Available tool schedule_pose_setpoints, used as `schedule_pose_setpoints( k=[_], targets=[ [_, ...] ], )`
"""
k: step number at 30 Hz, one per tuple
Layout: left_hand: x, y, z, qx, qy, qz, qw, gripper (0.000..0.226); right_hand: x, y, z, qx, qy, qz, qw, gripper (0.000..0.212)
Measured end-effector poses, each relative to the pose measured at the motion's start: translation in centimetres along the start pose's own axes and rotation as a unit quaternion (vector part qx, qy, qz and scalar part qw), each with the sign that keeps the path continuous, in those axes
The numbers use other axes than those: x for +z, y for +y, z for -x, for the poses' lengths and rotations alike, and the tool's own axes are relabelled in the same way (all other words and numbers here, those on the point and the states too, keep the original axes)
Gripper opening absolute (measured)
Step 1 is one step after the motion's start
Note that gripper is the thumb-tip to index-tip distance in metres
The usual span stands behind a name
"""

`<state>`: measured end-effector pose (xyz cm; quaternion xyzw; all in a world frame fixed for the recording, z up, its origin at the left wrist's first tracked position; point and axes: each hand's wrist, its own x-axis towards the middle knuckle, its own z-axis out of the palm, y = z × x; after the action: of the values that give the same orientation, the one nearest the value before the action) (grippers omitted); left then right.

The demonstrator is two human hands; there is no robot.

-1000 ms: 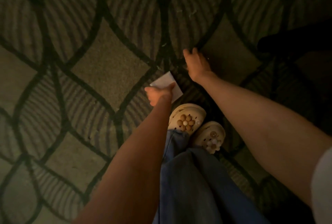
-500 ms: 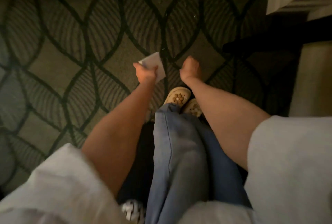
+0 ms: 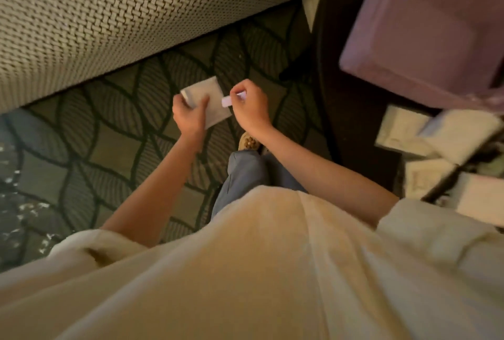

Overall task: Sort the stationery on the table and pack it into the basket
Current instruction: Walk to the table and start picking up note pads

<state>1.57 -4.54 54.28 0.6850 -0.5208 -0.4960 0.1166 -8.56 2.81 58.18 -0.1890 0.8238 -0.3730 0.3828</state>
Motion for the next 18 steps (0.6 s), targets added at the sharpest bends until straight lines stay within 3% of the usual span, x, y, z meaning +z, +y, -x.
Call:
schedule_pose_setpoints(
  k=[3, 6, 12, 18],
  targets=[
    [-1.1, 4.1, 3.8, 0.055, -0.033, 0.026, 0.998, 0.040, -5.0, -3.0, 4.0, -0.059, 0.041, -0.056, 0.996, 0.005],
    [-1.4, 7.3, 6.7, 0.126, -0.078, -0.008, 0.989, 0.035, -10.0, -4.6, 7.2, -0.060, 0.114, -0.103, 0.986, 0.002],
    [0.9, 11.9, 13.6, 0.257, -0.177, -0.048, 0.949, 0.034, -20.0, -2.7, 13.2, 0.030, 0.287, -0.185, 0.939, 0.011],
    [6.0, 13.7, 21.7, 0.357, -0.290, -0.088, 0.884, 0.035, -26.3, 3.2, 18.5, 0.098, 0.366, -0.258, 0.889, 0.015]
  ],
)
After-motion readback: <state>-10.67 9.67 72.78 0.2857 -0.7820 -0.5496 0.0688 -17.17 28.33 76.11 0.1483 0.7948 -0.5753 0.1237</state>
